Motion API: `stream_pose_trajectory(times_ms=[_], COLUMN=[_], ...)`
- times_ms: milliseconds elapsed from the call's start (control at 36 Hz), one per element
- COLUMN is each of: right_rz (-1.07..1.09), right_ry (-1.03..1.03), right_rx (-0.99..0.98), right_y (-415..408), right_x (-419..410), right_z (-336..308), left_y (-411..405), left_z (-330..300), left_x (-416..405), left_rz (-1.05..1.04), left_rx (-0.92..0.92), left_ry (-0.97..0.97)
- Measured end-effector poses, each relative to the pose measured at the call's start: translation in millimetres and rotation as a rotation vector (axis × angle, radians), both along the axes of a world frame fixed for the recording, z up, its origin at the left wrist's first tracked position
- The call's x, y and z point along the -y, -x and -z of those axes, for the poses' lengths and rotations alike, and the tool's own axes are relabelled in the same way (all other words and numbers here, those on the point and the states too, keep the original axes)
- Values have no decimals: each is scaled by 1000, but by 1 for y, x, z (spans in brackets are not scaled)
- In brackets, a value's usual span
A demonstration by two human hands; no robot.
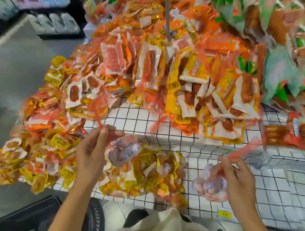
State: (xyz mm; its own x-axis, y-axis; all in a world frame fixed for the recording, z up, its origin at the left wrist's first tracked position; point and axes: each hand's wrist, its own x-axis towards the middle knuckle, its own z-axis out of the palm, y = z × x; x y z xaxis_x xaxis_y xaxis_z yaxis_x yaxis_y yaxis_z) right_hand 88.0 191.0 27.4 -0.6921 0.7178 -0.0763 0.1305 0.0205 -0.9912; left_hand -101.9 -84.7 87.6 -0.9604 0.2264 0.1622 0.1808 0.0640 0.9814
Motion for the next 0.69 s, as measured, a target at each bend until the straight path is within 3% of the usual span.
stream_pose_trajectory(times_ms=[417,694], right_rz=[-465,-673], right_ry=[136,173], right_rx=[-28,-58], right_y=[25,38], right_x=[15,56], right_z=[-29,-92], left_y=[-71,-122], left_z=[-21,-22], left_x=[23,73], left_rz=[-226,-437], left_rx=[173,203], left_ry=[-32,-79])
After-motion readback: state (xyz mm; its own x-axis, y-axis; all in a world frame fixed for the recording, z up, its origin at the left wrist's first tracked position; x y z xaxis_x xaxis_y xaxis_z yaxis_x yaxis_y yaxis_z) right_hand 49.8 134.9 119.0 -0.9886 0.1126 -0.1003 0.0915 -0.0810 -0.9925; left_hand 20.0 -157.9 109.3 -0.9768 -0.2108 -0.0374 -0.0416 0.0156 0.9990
